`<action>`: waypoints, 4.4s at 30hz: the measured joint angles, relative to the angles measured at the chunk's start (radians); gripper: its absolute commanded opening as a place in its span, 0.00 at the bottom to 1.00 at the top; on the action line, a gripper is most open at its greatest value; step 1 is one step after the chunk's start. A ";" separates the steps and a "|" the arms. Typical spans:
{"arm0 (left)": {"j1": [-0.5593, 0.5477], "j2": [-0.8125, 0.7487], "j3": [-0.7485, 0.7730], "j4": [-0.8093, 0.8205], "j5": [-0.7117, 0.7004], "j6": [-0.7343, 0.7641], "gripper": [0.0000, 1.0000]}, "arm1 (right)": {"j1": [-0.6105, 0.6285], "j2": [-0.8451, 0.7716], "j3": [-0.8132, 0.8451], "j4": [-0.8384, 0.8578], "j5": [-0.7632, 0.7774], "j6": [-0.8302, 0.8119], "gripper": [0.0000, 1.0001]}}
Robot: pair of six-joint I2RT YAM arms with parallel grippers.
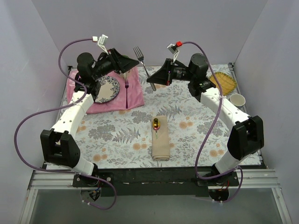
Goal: Fold the napkin into a case and place the utensils inside
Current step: Pass from the right arm to the left, then pass from the left arm to the right, then insert the fork into the folded napkin.
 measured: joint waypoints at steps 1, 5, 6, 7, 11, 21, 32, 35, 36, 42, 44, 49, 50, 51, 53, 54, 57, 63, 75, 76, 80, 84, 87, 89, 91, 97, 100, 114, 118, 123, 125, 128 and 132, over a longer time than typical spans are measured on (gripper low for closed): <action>-0.005 0.018 0.011 0.021 0.015 -0.029 0.48 | 0.005 0.000 0.000 0.003 0.009 0.006 0.01; -0.018 0.048 0.025 0.112 0.059 -0.119 0.48 | 0.019 0.000 0.000 0.018 0.043 0.018 0.01; -0.020 0.049 0.028 0.133 0.065 -0.140 0.48 | 0.021 0.000 0.000 0.029 0.053 0.021 0.01; -0.023 0.049 0.032 0.156 0.070 -0.158 0.46 | 0.022 0.000 0.000 0.040 0.062 0.024 0.01; -0.043 0.058 0.061 0.245 0.089 -0.217 0.39 | 0.024 -0.002 0.000 0.089 0.106 0.033 0.01; -0.085 0.146 0.112 0.322 0.077 -0.301 0.17 | 0.042 -0.023 -0.041 0.198 0.160 0.042 0.01; -0.103 0.158 0.134 0.325 0.059 -0.387 0.00 | 0.035 -0.024 -0.047 0.148 0.201 -0.018 0.61; -0.102 0.156 0.110 0.313 0.029 -0.371 0.00 | 0.027 -0.026 0.004 -0.054 0.282 -0.163 0.66; -0.102 0.156 0.093 0.312 0.013 -0.362 0.00 | 0.023 -0.025 0.035 -0.128 0.312 -0.216 0.66; -0.100 0.157 -0.010 0.224 -0.045 -0.340 0.00 | 0.016 -0.073 0.120 -0.415 0.478 -0.496 0.64; -0.100 0.157 -0.021 0.174 -0.067 -0.336 0.00 | 0.015 -0.100 0.124 -0.493 0.501 -0.536 0.60; -0.114 0.157 -0.025 0.015 -0.150 -0.312 0.00 | 0.031 -0.109 0.163 -0.666 0.571 -0.586 0.54; -0.123 0.158 -0.018 -0.034 -0.177 -0.301 0.00 | 0.035 -0.109 0.165 -0.692 0.581 -0.589 0.53; -0.133 0.159 -0.011 -0.076 -0.205 -0.290 0.00 | 0.040 -0.104 0.173 -0.727 0.592 -0.590 0.52; -0.154 0.163 -0.004 -0.145 -0.250 -0.275 0.00 | 0.048 -0.084 0.204 -0.793 0.608 -0.585 0.49; -0.163 0.163 -0.004 -0.176 -0.267 -0.272 0.00 | 0.050 -0.070 0.223 -0.820 0.612 -0.580 0.49; -0.186 0.164 -0.004 -0.245 -0.308 -0.261 0.00 | 0.056 -0.036 0.267 -0.884 0.615 -0.555 0.46; -0.217 0.164 -0.004 -0.296 -0.361 -0.251 0.00 | 0.064 -0.001 0.275 -0.909 0.612 -0.492 0.40; -0.243 0.164 -0.004 -0.309 -0.378 -0.251 0.00 | 0.100 0.060 0.296 -0.920 0.607 -0.455 0.34; -0.245 0.164 -0.005 -0.309 -0.379 -0.251 0.00 | 0.100 0.065 0.298 -0.921 0.607 -0.454 0.34; -0.255 0.164 -0.010 -0.301 -0.378 -0.251 0.00 | 0.100 0.082 0.301 -0.924 0.608 -0.444 0.31; -0.261 0.164 -0.013 -0.299 -0.380 -0.250 0.00 | 0.100 0.085 0.301 -0.927 0.613 -0.438 0.26; -0.264 0.159 -0.023 -0.291 -0.380 -0.249 0.00 | 0.100 0.085 0.301 -0.927 0.616 -0.436 0.26; -0.267 0.157 -0.031 -0.285 -0.380 -0.248 0.00 | 0.100 0.085 0.301 -0.929 0.618 -0.435 0.26; -0.270 0.155 -0.040 -0.276 -0.380 -0.248 0.00 | 0.100 0.086 0.301 -0.928 0.621 -0.433 0.31; -0.272 0.146 -0.056 -0.253 -0.381 -0.248 0.00 | 0.100 0.087 0.301 -0.940 0.636 -0.428 0.29; -0.274 0.139 -0.060 -0.244 -0.380 -0.249 0.00 | 0.100 0.087 0.301 -0.947 0.641 -0.420 0.25; -0.281 0.133 -0.062 -0.234 -0.384 -0.241 0.37 | 0.100 0.089 0.301 -0.951 0.642 -0.394 0.01; -0.280 0.128 -0.071 -0.232 -0.399 -0.237 0.85 | 0.098 0.087 0.287 -0.957 0.658 -0.388 0.01; -0.280 0.061 -0.159 -0.249 -0.414 -0.227 0.98 | 0.087 0.057 0.200 -0.951 0.701 -0.359 0.01; -0.280 0.022 -0.201 -0.254 -0.415 -0.219 0.98 | 0.086 0.030 0.141 -0.925 0.726 -0.342 0.01; -0.277 -0.050 -0.256 -0.280 -0.433 -0.196 0.98 | 0.085 -0.024 0.037 -0.902 0.788 -0.303 0.01; -0.249 -0.107 -0.287 -0.304 -0.459 -0.171 0.98 | 0.094 -0.079 -0.107 -0.856 0.879 -0.256 0.01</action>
